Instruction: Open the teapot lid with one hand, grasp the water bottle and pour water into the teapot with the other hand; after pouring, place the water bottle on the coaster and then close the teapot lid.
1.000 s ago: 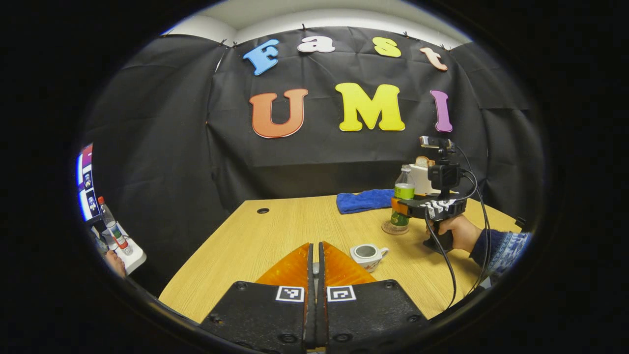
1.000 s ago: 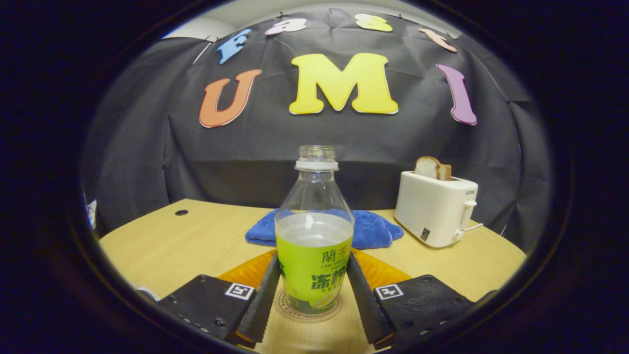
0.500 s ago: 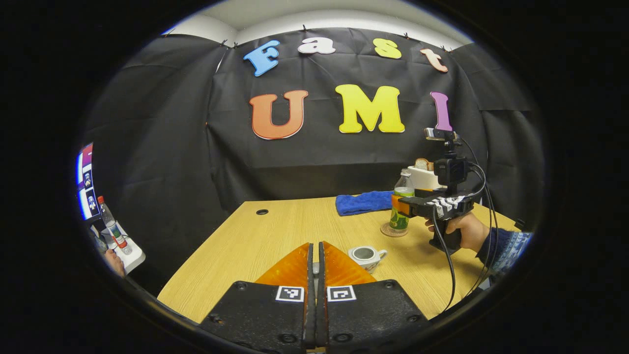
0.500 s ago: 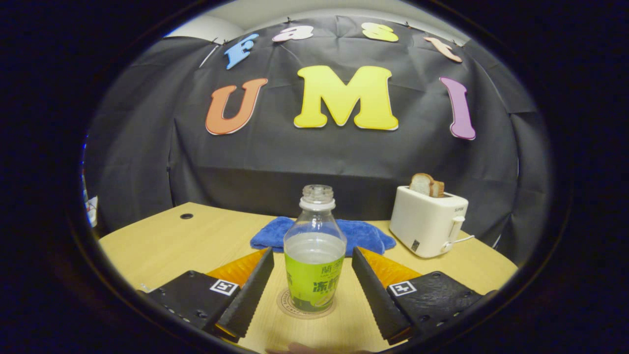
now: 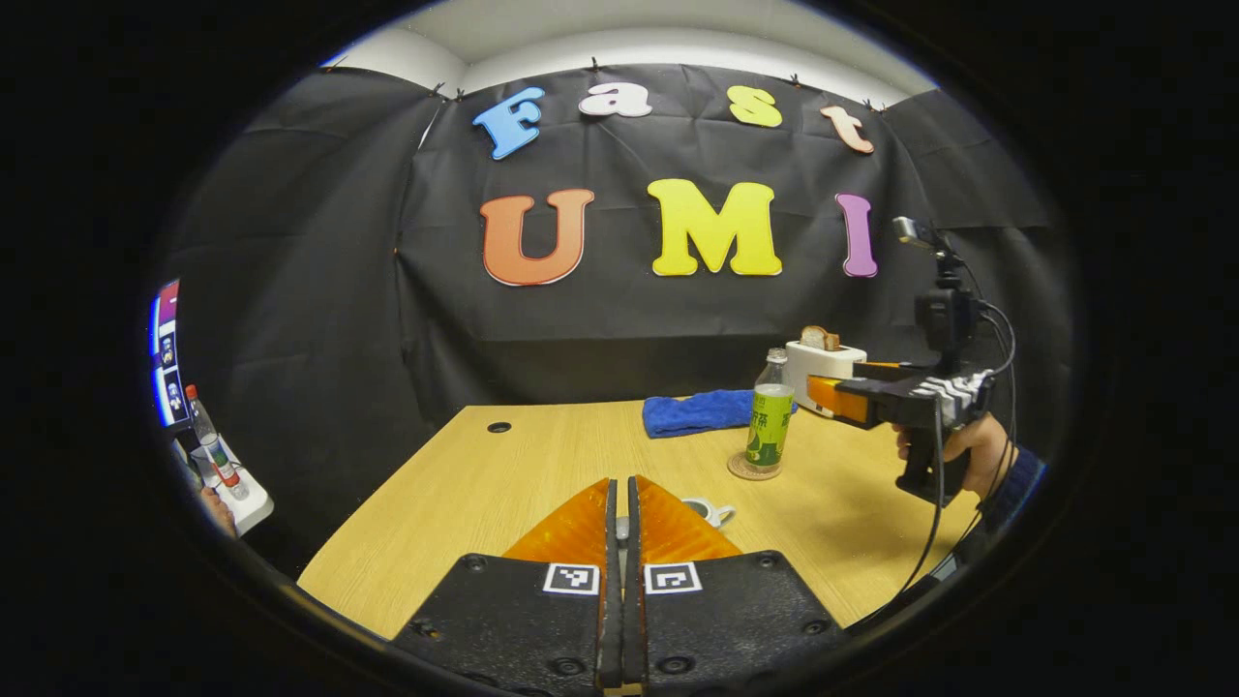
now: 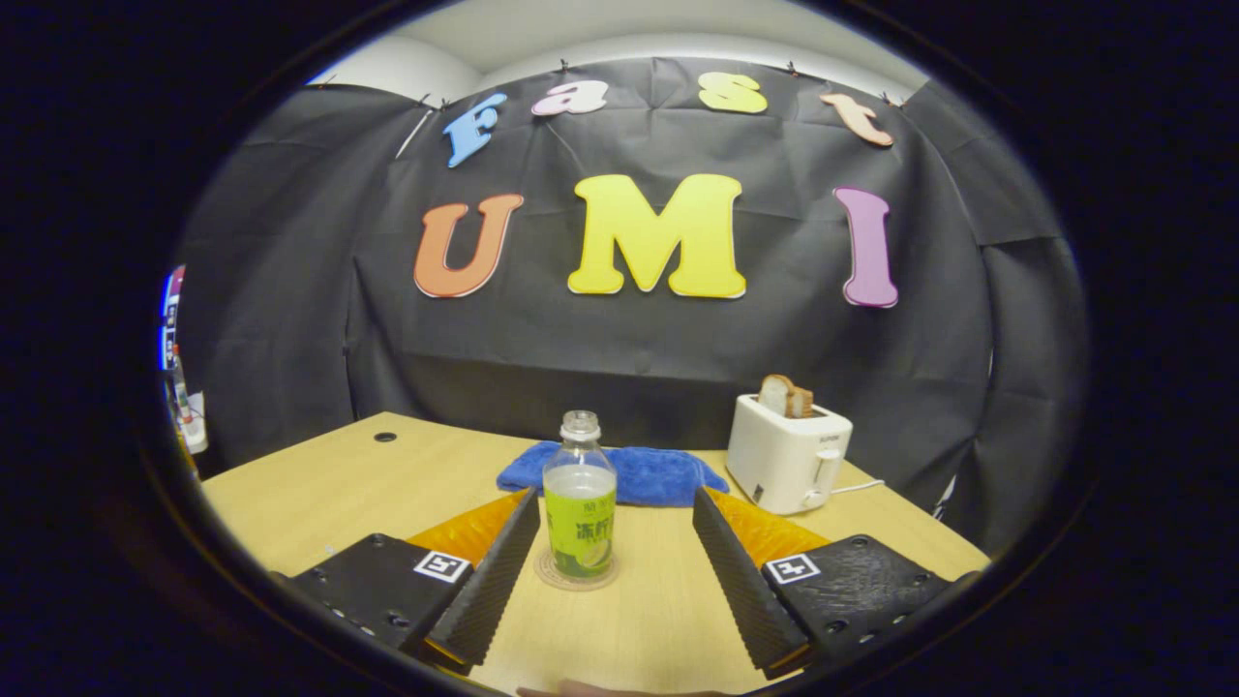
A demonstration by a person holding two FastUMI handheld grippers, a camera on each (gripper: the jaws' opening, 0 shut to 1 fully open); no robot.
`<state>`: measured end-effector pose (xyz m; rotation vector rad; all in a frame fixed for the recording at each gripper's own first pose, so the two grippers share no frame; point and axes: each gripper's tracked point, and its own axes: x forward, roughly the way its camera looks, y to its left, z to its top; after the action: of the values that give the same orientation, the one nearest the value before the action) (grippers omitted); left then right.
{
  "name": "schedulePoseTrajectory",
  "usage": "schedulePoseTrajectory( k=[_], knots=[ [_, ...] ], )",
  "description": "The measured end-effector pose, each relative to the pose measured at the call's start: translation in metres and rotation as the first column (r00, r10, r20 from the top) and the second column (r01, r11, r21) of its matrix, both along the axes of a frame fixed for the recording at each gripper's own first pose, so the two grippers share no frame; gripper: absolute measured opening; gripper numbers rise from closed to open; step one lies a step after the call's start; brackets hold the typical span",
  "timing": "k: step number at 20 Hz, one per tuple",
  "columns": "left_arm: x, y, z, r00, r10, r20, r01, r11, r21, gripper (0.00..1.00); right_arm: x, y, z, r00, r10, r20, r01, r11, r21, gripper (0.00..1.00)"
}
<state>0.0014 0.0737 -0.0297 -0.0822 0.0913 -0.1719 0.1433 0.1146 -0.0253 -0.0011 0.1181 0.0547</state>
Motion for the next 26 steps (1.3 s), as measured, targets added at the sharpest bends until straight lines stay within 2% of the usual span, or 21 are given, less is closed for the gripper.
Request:
schedulePoseTrajectory(
  k=[2, 3, 6, 9, 12, 17, 20, 25, 26],
  knots=[
    [0.001, -0.006, 0.000, 1.000, -0.006, 0.000, 0.006, 1.000, -0.005, 0.03, -0.022, -0.013, -0.002, 1.000, 0.000, 0.011, 0.000, 1.000, -0.021, 0.92],
    [0.002, -0.009, -0.001, 1.000, -0.005, -0.002, 0.005, 1.000, -0.010, 0.03, -0.033, -0.023, -0.005, 1.000, -0.006, 0.012, 0.006, 0.999, -0.041, 0.97],
    [0.004, -0.018, 0.004, 1.000, 0.012, 0.000, -0.012, 0.999, -0.048, 0.03, -0.054, -0.061, 0.000, 0.997, -0.064, 0.040, 0.065, 0.998, -0.012, 0.95],
    [0.005, -0.039, 0.006, 1.000, 0.000, 0.013, 0.001, 0.998, -0.058, 0.04, -0.071, -0.097, 0.000, 0.993, -0.107, 0.058, 0.109, 0.994, -0.029, 0.95],
    [0.011, -0.058, 0.001, 1.000, -0.022, 0.014, 0.023, 0.998, -0.057, 0.04, -0.084, -0.118, -0.006, 0.992, -0.115, 0.060, 0.118, 0.992, -0.050, 0.95],
    [0.049, -0.076, -0.020, 0.999, -0.041, 0.008, 0.041, 0.996, -0.084, 0.04, -0.089, -0.137, -0.015, 0.995, -0.072, 0.073, 0.079, 0.992, -0.098, 0.95],
    [0.080, -0.077, -0.043, 0.999, -0.028, -0.033, 0.025, 0.996, -0.088, 0.03, -0.089, -0.134, -0.024, 0.997, -0.038, 0.060, 0.042, 0.997, -0.071, 0.94],
    [0.121, -0.085, -0.055, 0.999, -0.039, -0.008, 0.037, 0.991, -0.127, 0.04, -0.087, -0.141, -0.028, 0.998, -0.014, 0.067, 0.018, 0.998, -0.057, 0.95],
    [0.127, -0.085, -0.061, 0.999, -0.034, -0.010, 0.032, 0.992, -0.124, 0.04, -0.087, -0.145, -0.028, 0.997, -0.014, 0.069, 0.018, 0.998, -0.055, 0.92]
  ],
)
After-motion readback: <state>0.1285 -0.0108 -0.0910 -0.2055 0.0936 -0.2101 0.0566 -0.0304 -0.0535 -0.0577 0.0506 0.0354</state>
